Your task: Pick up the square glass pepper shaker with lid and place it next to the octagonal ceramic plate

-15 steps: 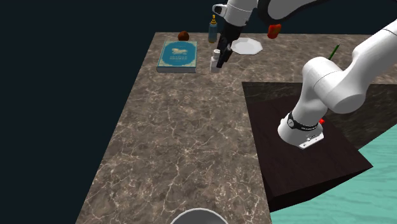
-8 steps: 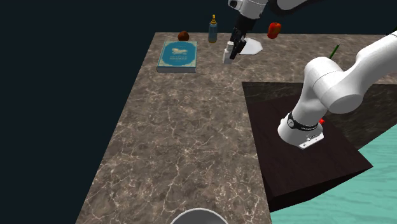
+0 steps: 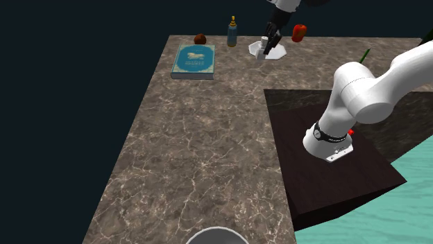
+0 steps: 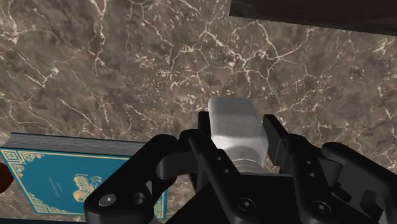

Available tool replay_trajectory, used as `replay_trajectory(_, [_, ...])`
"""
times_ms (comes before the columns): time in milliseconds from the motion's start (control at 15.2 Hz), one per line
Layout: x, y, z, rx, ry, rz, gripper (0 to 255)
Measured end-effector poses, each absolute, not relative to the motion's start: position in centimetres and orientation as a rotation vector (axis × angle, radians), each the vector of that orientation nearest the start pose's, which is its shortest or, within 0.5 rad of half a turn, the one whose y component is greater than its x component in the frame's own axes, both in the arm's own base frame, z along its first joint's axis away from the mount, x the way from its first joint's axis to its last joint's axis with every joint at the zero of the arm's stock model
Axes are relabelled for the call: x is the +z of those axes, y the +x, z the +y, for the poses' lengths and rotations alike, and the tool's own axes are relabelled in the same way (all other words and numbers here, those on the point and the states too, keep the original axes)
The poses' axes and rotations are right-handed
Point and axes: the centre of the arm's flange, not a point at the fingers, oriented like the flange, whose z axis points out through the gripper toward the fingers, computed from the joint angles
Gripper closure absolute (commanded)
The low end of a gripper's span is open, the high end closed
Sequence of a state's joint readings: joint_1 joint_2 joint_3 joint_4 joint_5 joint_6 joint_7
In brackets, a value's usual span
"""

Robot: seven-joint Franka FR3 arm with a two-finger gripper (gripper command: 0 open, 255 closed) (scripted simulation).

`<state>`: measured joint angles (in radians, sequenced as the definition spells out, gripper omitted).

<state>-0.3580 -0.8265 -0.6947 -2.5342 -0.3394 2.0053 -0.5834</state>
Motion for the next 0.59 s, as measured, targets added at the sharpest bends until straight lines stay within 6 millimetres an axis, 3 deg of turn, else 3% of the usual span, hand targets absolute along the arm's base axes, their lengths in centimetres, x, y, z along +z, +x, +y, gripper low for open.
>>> replay_trajectory(132, [48.8,12.9,-35.0,-0.396,-3.097,0.333,255])
replay_trajectory(594, [48.9,5.2,-40.8,-0.396,-3.096,0.333,255])
